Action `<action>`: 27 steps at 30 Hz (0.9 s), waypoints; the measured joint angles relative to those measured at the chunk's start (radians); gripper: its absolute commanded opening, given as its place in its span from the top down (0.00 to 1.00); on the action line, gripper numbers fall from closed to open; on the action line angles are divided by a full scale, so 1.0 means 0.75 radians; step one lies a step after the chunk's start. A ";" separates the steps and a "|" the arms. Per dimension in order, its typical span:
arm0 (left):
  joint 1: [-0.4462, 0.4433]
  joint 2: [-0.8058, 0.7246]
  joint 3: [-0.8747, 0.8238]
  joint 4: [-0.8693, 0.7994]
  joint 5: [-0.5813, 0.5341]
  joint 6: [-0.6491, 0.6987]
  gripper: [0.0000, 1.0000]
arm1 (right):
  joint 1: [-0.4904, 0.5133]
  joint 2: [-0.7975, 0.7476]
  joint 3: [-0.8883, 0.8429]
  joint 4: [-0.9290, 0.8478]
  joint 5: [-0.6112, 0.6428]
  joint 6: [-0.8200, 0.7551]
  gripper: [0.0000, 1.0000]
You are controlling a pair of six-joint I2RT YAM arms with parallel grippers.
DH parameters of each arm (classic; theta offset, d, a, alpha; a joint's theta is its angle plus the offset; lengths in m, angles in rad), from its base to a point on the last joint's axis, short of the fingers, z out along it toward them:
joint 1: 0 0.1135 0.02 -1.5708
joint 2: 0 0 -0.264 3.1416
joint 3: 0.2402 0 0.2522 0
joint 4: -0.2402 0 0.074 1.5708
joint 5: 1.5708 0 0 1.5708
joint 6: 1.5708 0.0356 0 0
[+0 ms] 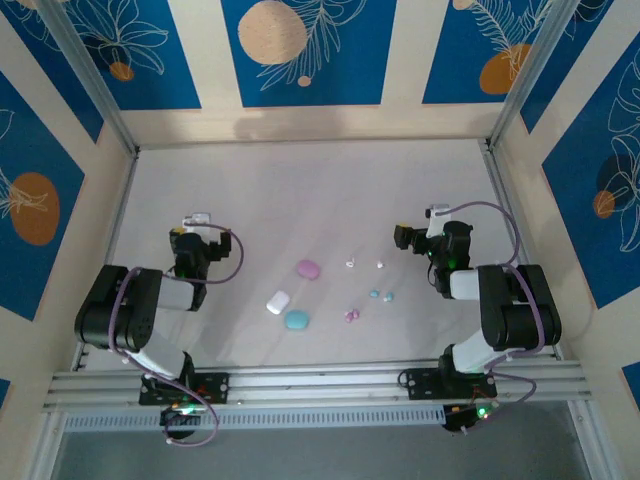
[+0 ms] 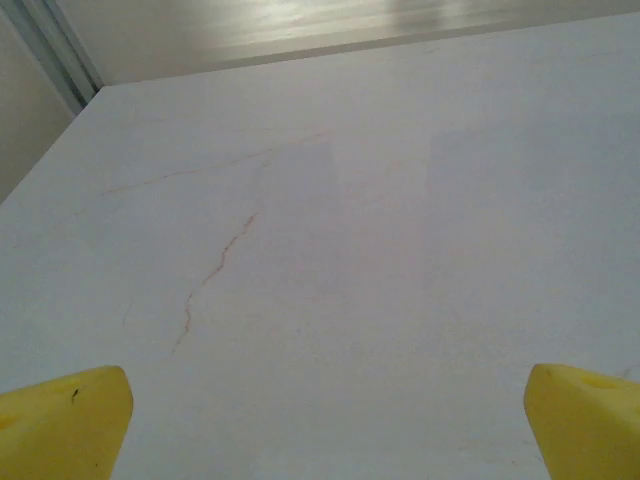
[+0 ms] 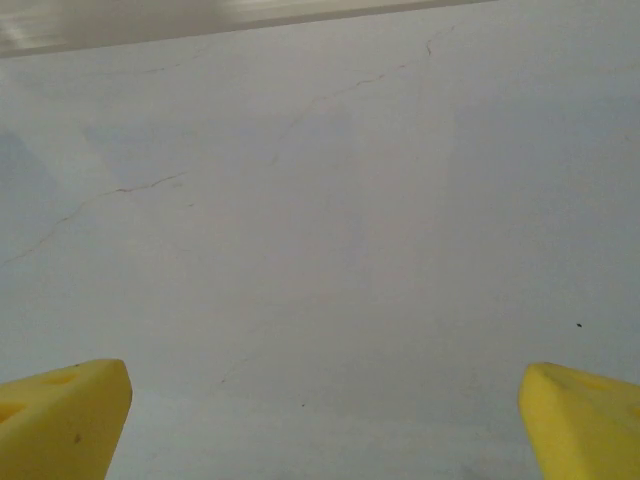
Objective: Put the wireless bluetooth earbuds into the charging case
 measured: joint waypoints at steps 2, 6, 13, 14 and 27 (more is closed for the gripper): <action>0.000 0.000 0.000 0.000 0.000 0.000 0.00 | 0.000 0.000 0.000 0.000 0.000 0.000 0.01; 0.000 0.000 0.000 0.000 0.000 0.000 0.00 | 0.000 0.000 0.000 0.000 0.000 0.000 0.01; 0.000 0.000 0.000 0.000 0.000 0.001 0.00 | -0.001 0.000 0.000 0.000 -0.002 0.000 0.01; 0.000 0.000 0.000 0.000 0.000 0.000 0.00 | -0.004 0.000 0.000 0.000 -0.008 0.001 0.01; 0.000 0.000 0.000 0.000 0.000 0.001 0.00 | -0.017 0.000 0.008 0.000 -0.035 0.001 0.01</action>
